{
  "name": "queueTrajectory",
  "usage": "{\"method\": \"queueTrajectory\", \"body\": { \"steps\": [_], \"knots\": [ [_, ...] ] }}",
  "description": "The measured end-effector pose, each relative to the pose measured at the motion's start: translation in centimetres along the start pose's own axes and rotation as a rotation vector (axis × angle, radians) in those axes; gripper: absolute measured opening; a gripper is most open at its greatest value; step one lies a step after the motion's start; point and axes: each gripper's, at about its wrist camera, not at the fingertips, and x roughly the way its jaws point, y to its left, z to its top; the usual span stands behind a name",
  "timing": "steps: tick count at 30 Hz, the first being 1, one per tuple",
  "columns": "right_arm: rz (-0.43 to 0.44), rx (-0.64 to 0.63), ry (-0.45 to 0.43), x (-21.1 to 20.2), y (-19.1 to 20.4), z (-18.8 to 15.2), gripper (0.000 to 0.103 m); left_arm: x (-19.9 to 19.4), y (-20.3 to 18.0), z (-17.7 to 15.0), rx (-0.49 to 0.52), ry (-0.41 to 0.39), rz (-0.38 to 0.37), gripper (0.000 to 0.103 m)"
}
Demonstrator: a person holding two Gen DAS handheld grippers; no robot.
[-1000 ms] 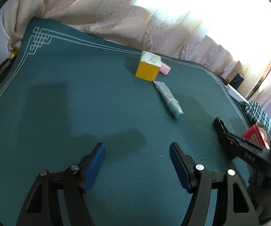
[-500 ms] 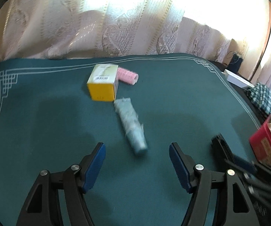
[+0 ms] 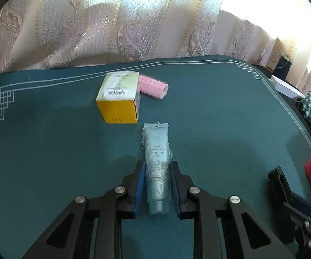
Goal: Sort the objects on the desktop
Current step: 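Grasp the light-blue tube with the left gripper while the right gripper holds the comb, then carry the comb and blue tube over the red tin with both grippers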
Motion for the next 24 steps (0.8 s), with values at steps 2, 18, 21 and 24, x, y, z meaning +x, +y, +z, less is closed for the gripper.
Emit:
{"method": "queueTrajectory", "body": {
  "steps": [2, 18, 21, 24],
  "knots": [
    [-0.003, -0.003, -0.022, -0.3, 0.1, 0.0, 0.029, -0.8, 0.0, -0.6, -0.005, -0.006, -0.007, 0.024],
    [0.058, 0.008, -0.109, -2.8, 0.7, -0.2, 0.029, -10.3, 0.3, -4.8, -0.033, -0.104, -0.055, 0.024],
    [0.079, 0.011, -0.137, -4.3, 0.9, -0.5, 0.029, -11.5, 0.3, -5.3, -0.036, -0.113, -0.054, 0.024],
    [0.097, 0.023, -0.164, -6.1, 0.6, -0.8, 0.029, -12.5, 0.1, -5.6, -0.032, -0.125, -0.056, 0.024]
  ]
}}
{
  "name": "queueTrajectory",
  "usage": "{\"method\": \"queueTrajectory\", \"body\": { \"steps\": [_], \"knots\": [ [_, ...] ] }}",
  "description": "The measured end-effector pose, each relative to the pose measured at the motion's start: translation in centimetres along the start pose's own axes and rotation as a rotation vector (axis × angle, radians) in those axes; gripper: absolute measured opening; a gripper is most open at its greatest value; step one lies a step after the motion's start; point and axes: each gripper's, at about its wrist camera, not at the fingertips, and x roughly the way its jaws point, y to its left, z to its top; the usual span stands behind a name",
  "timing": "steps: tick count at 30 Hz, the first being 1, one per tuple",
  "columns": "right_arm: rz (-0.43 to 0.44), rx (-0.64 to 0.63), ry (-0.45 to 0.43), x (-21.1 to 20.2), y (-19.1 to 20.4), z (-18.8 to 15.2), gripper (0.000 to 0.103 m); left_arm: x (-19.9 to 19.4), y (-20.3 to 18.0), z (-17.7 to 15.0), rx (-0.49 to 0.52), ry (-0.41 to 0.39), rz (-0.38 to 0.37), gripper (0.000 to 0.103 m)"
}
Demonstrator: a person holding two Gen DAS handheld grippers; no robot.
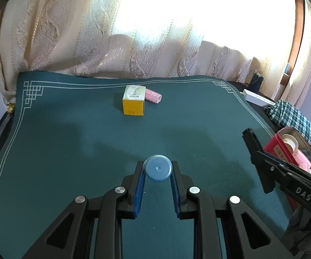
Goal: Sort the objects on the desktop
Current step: 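Carry the comb and blue tube over the red tin with both grippers, then lower the comb and tube into the tin and open both grippers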
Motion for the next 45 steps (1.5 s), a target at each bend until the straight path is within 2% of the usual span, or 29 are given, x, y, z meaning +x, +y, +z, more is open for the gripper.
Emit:
{"method": "queueTrajectory", "body": {
  "steps": [4, 8, 18, 22, 27, 32, 45],
  "knots": [
    [-0.004, 0.011, -0.039, -2.8, -0.5, 0.0, 0.029, -1.3, -1.2, 0.2, 0.022, -0.022, -0.016, 0.024],
    [-0.024, 0.034, -0.083, -6.0, -2.1, -0.3, 0.029, -2.3, -3.6, 0.4, 0.056, -0.038, -0.063, 0.024],
    [-0.193, 0.155, -0.183, -15.2, -9.8, -1.8, 0.029, -4.2, -12.1, 0.5, 0.166, -0.050, -0.233, 0.024],
    [-0.243, 0.208, -0.204, -17.6, -12.4, -2.4, 0.029, -4.7, -15.6, 0.4, 0.212, -0.046, -0.298, 0.024],
    [-0.273, 0.230, -0.212, -19.0, -14.1, -3.0, 0.029, -5.0, -19.8, 0.3, 0.268, -0.029, -0.369, 0.024],
    [-0.282, 0.240, -0.214, -19.3, -14.8, -3.4, 0.029, -4.9, -23.0, -0.2, 0.314, -0.011, -0.406, 0.024],
    [-0.270, 0.243, -0.209, -19.8, -16.0, -4.0, 0.029, -4.5, -26.9, -2.0, 0.393, 0.079, -0.494, 0.024]
  ]
}}
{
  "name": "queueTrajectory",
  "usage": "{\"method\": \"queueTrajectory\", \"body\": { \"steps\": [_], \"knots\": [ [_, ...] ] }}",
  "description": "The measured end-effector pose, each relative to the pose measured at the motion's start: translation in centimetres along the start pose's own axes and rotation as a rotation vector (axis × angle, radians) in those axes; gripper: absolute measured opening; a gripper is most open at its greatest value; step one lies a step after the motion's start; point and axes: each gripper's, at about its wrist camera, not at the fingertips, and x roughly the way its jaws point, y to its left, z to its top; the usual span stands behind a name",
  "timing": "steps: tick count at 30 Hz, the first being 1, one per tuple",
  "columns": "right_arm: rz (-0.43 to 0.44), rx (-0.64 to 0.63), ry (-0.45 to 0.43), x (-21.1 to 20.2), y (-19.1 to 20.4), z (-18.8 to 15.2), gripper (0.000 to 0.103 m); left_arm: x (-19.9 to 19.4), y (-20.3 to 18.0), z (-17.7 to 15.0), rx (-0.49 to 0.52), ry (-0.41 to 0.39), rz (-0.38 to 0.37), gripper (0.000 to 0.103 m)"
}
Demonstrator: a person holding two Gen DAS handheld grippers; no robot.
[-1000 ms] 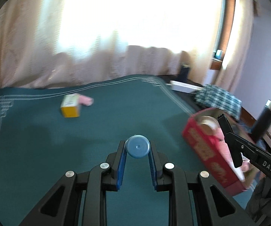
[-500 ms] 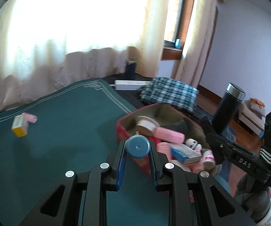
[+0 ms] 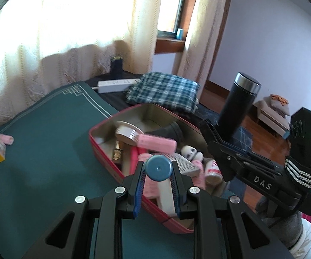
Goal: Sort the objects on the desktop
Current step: 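Lower the comb and tube into the tin and open both grippers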
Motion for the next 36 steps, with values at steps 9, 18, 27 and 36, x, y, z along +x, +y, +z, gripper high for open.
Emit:
{"method": "queueTrajectory", "body": {
  "steps": [9, 18, 27, 36],
  "knots": [
    [0.002, 0.008, 0.027, 0.7, -0.2, -0.7, 0.029, 2.2, -0.4, 0.2, 0.016, 0.032, 0.011, 0.024],
    [0.010, -0.004, 0.052, 1.4, 0.2, -1.1, 0.029, 4.1, -0.5, 0.5, 0.042, 0.029, 0.039, 0.024],
    [0.009, 0.004, 0.071, 2.0, 0.1, -1.1, 0.029, 4.7, 0.2, -0.6, -0.002, 0.070, -0.004, 0.041],
    [0.001, 0.039, 0.073, 2.0, -0.4, -1.0, 0.032, 2.6, 0.9, -0.8, -0.023, 0.022, 0.011, 0.057]
  ]
}}
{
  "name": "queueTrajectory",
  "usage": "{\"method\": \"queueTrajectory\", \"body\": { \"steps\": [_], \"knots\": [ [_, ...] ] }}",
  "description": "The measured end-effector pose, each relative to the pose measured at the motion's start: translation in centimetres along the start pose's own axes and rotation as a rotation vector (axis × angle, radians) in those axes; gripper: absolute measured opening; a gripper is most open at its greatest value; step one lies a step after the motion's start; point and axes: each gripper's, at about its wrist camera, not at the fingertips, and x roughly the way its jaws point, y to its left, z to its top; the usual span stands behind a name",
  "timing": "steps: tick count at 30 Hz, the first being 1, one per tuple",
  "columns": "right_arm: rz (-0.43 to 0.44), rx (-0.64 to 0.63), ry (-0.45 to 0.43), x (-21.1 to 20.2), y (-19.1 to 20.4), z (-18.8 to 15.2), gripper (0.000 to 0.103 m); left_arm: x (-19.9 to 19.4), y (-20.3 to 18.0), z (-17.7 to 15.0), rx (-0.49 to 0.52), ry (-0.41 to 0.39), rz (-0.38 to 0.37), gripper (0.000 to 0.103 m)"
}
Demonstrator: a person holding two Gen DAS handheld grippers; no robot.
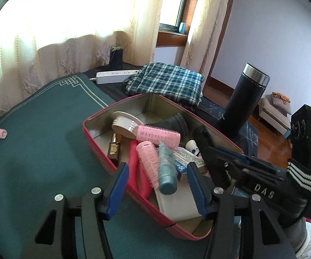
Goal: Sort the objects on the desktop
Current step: 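Lower the comb and tube into the tin and open both grippers, then grasp the yellow-and-white box on the mat with the left gripper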
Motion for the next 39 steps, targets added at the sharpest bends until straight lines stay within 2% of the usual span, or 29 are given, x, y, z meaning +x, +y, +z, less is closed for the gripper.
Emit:
{"method": "queueTrajectory", "body": {
  "steps": [2, 4, 7, 17, 20, 24, 27, 31, 39],
  "knots": [
    [0.005, 0.003, -0.009, -0.3, 0.0, 0.1, 0.034, -0.2, 0.4, -0.1, -0.010, -0.001, 0.006, 0.057],
    [0.006, 0.005, -0.019, -0.6, 0.1, 0.2, 0.047, -0.6, 1.1, -0.4, -0.030, -0.006, 0.012, 0.057],
    [0.020, -0.008, -0.023, -0.7, 0.7, 0.3, 0.059, -1.3, 2.3, -0.8, -0.070, -0.018, 0.024, 0.057],
    [0.099, -0.146, 0.004, 0.3, 5.4, 0.3, 0.063, -2.9, 5.1, -2.0, -0.149, -0.039, 0.066, 0.057],
    [0.039, -0.188, 0.035, 1.3, 6.0, -0.1, 0.065, -3.1, 5.8, -2.4, -0.169, -0.038, 0.069, 0.057],
    [-0.037, -0.150, 0.076, 2.0, 4.2, -0.9, 0.065, -3.5, 6.3, -2.8, -0.177, -0.042, 0.068, 0.057],
    [-0.060, -0.126, 0.085, 1.6, 3.2, -1.1, 0.065, -3.6, 6.7, -3.0, -0.189, -0.041, 0.066, 0.057],
    [-0.045, -0.129, 0.054, 0.7, 4.0, -0.6, 0.065, -3.8, 7.1, -3.3, -0.202, -0.043, 0.061, 0.057],
    [0.022, -0.186, -0.015, -0.3, 8.7, -0.6, 0.065, -5.0, 9.4, -4.4, -0.251, -0.060, 0.086, 0.057]
  ]
}}
